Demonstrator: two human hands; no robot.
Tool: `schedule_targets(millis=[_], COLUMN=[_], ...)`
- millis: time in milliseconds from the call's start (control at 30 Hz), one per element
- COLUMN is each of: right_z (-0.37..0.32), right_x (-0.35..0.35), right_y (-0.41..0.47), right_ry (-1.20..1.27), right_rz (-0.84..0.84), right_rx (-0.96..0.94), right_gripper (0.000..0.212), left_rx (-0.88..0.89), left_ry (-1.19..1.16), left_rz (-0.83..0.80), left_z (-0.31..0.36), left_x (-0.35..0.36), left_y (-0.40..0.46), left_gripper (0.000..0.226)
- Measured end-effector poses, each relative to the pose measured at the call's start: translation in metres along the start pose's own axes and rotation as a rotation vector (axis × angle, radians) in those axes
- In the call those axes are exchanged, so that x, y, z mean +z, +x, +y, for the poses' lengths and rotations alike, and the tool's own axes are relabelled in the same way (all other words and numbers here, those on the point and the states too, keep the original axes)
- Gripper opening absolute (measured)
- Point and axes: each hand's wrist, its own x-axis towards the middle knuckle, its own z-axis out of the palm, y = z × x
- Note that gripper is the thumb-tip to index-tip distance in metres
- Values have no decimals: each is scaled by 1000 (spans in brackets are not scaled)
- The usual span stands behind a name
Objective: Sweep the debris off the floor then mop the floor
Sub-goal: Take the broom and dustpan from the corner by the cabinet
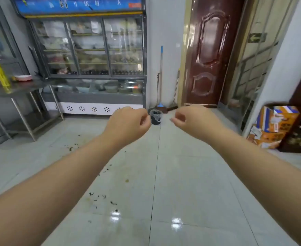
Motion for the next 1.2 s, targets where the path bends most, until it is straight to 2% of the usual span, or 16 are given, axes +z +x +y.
schedule_targets(millis=[267,433,633,867,1200], right_z=[111,202,295,375,506], right_x=[71,79,84,120,173], right_y=[33,72,121,199,401], right_ry=[20,42,35,52,45], right_rz=[-73,-88,-79,-91,-57], right_rx=[140,201,219,205,211], right_gripper=[25,28,28,28,26], left_rx=[25,23,12,55,112], left_ry=[-32,-52,-113,-108,-145], left_rz=[-121,-198,-158,-114,-56], left_z=[28,58,79,69,28], left_x=[119,186,247,313,426], left_y=[71,151,236,330,539], left_gripper=[25,25,22,22,26])
